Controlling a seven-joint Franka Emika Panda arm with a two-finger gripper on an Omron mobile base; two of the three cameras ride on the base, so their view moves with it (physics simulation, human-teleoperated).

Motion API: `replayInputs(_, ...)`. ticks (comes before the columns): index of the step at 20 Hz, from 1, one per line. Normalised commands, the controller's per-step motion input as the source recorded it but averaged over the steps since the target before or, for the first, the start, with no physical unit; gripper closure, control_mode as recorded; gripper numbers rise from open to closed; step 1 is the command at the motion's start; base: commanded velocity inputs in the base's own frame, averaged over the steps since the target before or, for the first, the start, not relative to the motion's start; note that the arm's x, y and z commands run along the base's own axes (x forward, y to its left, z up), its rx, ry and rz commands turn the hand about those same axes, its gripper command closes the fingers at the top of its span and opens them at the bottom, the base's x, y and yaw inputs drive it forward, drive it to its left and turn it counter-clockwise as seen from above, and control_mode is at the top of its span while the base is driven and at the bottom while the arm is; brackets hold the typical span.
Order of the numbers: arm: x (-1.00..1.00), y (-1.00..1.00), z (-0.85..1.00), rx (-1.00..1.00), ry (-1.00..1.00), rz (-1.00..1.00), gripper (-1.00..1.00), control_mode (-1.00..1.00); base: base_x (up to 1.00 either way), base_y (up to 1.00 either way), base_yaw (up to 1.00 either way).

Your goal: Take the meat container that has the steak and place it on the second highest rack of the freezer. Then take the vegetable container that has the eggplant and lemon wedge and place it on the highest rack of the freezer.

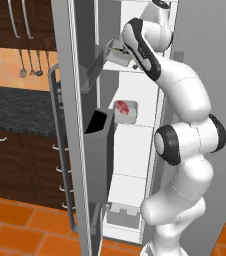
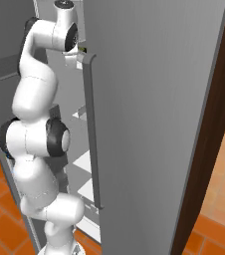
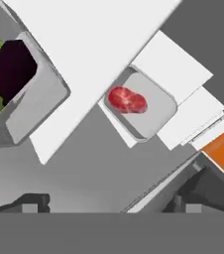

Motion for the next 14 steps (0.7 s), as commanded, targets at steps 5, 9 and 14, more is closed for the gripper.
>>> replayInputs(5,-1.00,0.00,0.22,0.01,-0.45,0.15,-1.00,-1.00,0.00,0.00,0.00)
replayInputs(9,-1.00,-0.27,-1.00,0.02,-0.03,0.22,-1.00,-1.00,0.00,0.00,0.00)
replayInputs(14,-1.00,-0.43,-1.00,-0.18,0.06,0.43,-1.00,-1.00,0.00,0.00,0.00)
